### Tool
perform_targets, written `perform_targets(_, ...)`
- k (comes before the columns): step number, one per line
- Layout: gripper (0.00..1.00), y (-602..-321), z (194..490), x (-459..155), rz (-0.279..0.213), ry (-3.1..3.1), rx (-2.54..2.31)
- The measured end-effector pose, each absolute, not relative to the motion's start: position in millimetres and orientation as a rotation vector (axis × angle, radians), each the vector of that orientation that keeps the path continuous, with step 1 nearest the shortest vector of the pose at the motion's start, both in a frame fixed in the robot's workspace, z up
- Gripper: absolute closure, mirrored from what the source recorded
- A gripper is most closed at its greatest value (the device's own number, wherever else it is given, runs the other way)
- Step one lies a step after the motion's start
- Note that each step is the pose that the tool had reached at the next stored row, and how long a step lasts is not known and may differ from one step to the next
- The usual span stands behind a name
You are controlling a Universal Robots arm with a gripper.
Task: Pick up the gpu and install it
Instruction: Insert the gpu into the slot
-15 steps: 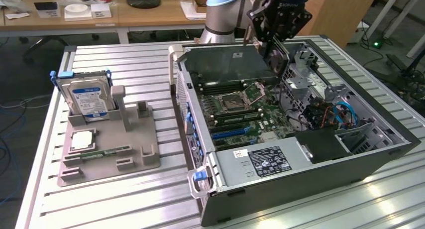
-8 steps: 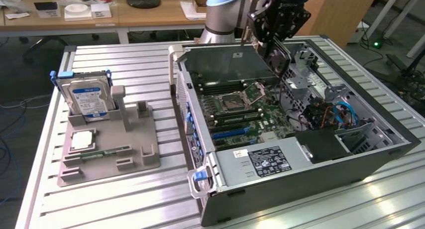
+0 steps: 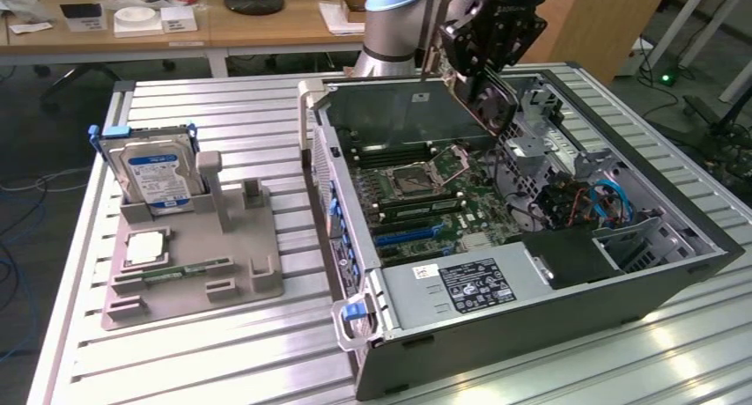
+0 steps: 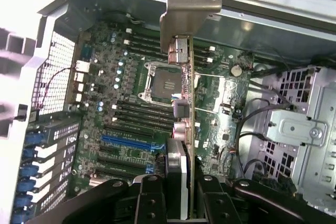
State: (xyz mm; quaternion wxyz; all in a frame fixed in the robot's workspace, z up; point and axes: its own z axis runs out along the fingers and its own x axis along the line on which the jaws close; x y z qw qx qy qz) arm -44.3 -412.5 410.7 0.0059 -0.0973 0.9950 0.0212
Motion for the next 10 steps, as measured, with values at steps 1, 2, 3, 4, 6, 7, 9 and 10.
perform_targets(1, 0.72, -412.5, 410.7, -44.3, 0.067, 3.113, -0.322)
perform_targets(2, 0.72, -412.6, 410.6, -44.3, 0.067, 3.111, -0.337)
perform_targets(3, 0.72, -412.7, 410.6, -44.3, 0.067, 3.110, -0.352)
perform_targets(4, 0.72, -412.9, 410.7, -44.3, 0.067, 3.109, -0.364)
perform_targets(6, 0.72, -413.1, 410.7, -44.3, 0.067, 3.106, -0.385)
perform_targets(7, 0.72, -413.1, 410.6, -44.3, 0.067, 3.105, -0.396)
perform_targets(9, 0.72, -413.2, 410.6, -44.3, 0.067, 3.102, -0.424)
perform_targets(10, 0.72, -413.2, 410.7, -44.3, 0.067, 3.100, -0.439)
